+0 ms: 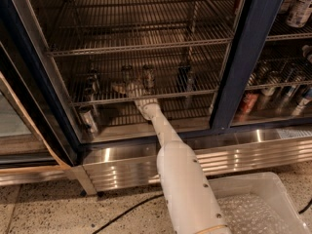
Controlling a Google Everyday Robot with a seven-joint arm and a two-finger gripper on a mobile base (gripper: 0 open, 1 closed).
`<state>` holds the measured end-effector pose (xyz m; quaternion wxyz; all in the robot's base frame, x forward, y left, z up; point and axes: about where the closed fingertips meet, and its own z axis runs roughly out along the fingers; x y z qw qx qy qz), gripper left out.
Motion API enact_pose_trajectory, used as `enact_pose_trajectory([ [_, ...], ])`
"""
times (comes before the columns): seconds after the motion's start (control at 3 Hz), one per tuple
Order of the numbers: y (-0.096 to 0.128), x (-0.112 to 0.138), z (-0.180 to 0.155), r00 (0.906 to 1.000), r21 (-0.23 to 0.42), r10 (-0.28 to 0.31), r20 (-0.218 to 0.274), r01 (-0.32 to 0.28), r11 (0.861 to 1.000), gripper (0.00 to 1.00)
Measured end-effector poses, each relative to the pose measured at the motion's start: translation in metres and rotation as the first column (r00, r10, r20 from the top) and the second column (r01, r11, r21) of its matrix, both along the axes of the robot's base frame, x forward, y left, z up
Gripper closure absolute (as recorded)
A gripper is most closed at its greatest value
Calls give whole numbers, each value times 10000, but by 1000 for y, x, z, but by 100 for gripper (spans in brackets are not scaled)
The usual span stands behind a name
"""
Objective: Pick 7up can from bottom shelf of fridge
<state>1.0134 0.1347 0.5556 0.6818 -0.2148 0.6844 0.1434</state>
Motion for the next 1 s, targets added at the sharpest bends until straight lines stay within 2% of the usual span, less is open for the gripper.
enact_pose_trajectory([
  [0.67,13,9,2,9998,-99,214,41,-214,9997,18],
  [1.0,12,13,-4,9999,-152,154,-73,-155,9998,18],
])
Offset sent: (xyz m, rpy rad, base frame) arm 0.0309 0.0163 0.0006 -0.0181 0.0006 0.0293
